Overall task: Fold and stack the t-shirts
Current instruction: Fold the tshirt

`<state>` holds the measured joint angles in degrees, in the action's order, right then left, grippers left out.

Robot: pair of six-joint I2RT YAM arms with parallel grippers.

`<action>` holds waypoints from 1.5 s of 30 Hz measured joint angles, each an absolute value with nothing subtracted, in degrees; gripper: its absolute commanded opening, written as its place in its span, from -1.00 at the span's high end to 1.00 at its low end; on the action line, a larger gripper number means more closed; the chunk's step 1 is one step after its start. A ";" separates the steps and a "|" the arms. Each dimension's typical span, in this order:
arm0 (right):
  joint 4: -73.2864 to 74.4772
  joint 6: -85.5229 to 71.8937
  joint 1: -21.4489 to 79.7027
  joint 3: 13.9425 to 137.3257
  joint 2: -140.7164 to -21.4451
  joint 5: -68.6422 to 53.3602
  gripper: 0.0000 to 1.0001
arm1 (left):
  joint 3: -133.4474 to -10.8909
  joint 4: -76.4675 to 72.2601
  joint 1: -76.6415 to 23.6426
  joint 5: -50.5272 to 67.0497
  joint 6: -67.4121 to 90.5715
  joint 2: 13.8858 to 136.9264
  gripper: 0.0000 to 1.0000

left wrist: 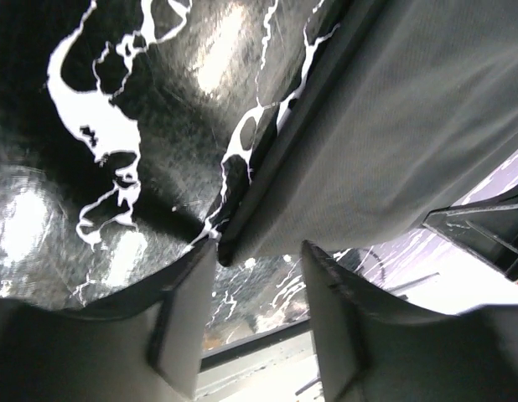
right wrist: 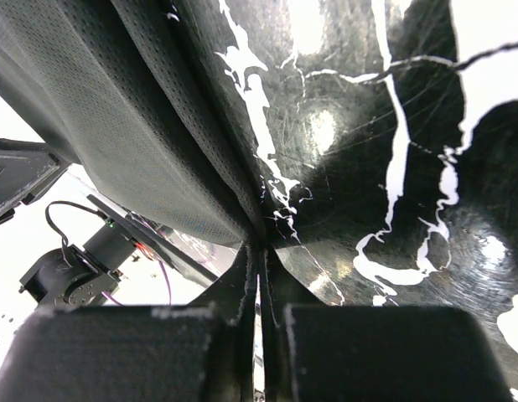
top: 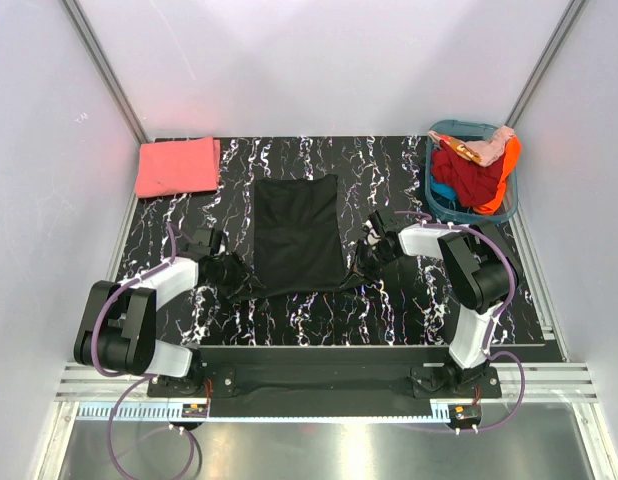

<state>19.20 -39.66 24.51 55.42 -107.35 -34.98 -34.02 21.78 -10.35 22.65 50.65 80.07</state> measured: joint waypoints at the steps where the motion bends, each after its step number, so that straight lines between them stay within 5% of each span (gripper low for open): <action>1: 19.22 -39.66 24.51 55.46 -107.35 -34.98 1.00 | -34.02 21.56 -10.31 22.72 51.03 80.34 0.08; 7: 19.44 -39.31 24.58 55.70 -107.35 -34.87 1.00 | -33.23 20.80 -10.07 22.70 52.53 80.34 0.13; 13: 19.88 -38.83 24.62 56.23 -107.35 -34.09 1.00 | -33.21 20.23 -10.02 22.92 52.25 82.19 1.00; 23: 22.48 -35.33 25.98 57.54 -105.82 -31.03 1.00 | -35.48 23.97 -10.70 20.14 45.12 80.44 1.00; 38: 26.79 -39.70 36.14 40.99 -77.43 -27.53 1.00 | -27.24 44.69 -22.48 16.60 48.38 40.73 1.00; 45: 36.45 -41.91 36.45 43.20 -67.55 -24.53 1.00 | -32.56 54.24 -22.83 16.34 51.07 37.17 1.00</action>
